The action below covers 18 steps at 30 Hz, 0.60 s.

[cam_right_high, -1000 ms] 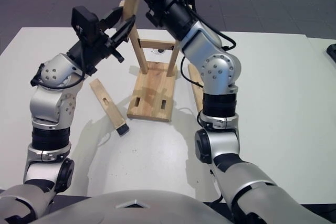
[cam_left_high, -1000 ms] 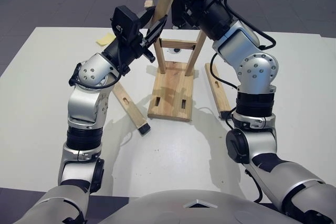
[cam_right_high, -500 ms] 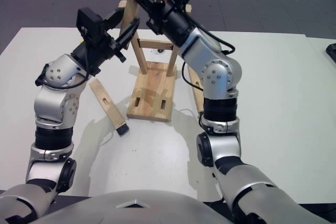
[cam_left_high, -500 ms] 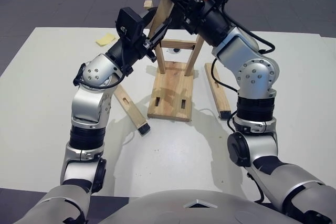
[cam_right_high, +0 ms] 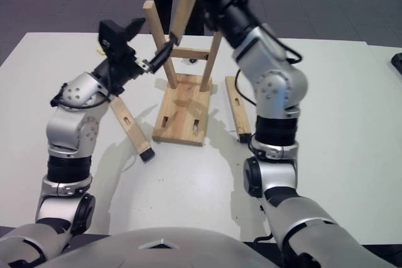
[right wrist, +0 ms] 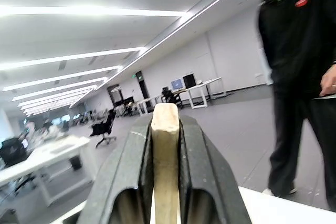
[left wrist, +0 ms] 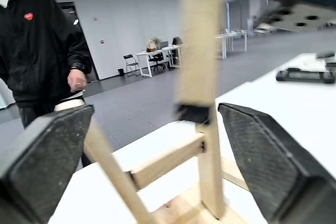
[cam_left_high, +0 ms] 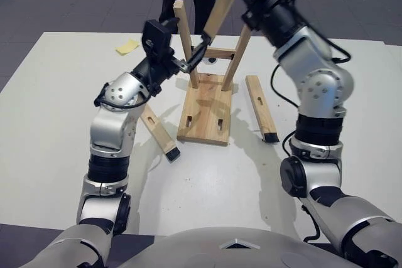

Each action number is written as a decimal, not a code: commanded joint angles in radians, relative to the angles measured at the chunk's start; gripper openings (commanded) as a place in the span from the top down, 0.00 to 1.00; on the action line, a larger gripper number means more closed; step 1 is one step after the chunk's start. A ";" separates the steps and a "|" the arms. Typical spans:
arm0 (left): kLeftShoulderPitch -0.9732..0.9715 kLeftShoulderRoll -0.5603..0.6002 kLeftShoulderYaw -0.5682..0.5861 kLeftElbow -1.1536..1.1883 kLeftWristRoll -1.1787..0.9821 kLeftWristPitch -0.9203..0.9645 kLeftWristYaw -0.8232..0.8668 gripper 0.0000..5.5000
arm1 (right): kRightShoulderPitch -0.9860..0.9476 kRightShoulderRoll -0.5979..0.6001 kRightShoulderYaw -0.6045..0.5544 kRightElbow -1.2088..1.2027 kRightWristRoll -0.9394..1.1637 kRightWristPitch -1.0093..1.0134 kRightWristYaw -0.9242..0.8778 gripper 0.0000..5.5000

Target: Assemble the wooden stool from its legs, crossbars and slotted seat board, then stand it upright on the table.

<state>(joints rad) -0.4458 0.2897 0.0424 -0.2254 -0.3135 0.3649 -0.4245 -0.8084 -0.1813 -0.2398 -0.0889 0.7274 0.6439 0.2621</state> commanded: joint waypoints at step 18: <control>0.091 -0.170 0.240 0.113 -0.050 -0.019 0.380 0.02 | 0.427 0.000 -0.091 -0.067 -0.203 -0.117 -0.180 0.92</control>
<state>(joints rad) -0.3543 0.1334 0.2802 -0.1255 -0.3602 0.3456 -0.0691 -0.4074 -0.2248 -0.3398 -0.1616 0.5060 0.5325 0.0950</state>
